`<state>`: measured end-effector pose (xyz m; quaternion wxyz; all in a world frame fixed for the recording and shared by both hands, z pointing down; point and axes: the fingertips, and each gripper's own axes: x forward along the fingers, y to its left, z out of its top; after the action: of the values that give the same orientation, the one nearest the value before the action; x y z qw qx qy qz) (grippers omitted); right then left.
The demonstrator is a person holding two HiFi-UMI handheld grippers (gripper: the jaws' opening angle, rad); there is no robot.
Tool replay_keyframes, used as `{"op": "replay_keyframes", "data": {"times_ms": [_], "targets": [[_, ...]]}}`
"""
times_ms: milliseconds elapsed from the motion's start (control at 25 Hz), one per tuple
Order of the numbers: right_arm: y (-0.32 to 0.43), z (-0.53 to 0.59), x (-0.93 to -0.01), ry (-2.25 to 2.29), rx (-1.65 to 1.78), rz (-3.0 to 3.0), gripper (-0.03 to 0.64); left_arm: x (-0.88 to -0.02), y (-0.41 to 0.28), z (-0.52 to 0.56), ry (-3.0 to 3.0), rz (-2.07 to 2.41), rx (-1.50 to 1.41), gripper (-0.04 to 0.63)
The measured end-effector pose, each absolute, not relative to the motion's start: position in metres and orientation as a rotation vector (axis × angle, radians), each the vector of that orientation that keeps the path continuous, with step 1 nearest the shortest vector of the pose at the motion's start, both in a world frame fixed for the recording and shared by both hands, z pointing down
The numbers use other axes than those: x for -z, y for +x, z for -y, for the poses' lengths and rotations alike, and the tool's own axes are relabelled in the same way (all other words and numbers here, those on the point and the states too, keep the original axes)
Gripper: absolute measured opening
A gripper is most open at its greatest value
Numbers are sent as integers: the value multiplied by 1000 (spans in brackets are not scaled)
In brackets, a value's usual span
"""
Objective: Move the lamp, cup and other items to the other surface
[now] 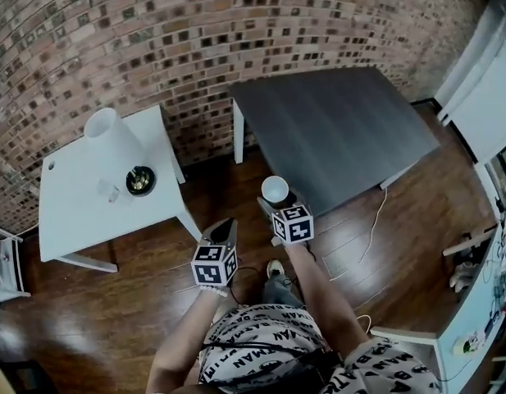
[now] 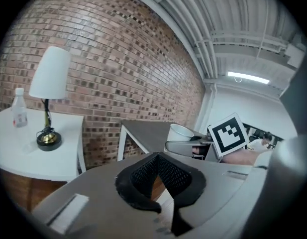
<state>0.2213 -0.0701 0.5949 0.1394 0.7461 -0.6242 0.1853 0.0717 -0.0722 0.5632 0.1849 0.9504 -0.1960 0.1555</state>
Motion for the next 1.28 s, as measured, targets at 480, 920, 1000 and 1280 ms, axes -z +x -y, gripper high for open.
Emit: {"op": "replay_keyframes", "data": {"times_ms": [480, 920, 1000, 1280], "targets": [[410, -32, -618, 2423, -629, 1495, 328, -576, 245, 16, 2742, 227, -535, 0], [525, -96, -659, 2523, -725, 1338, 328, -603, 357, -23, 2734, 79, -623, 0], [539, -101, -667, 2534, -735, 1327, 328, -608, 368, -25, 2732, 74, -639, 0], [567, -105, -691, 2546, -781, 1313, 328, -619, 392, -23, 2725, 72, -679, 0]]}}
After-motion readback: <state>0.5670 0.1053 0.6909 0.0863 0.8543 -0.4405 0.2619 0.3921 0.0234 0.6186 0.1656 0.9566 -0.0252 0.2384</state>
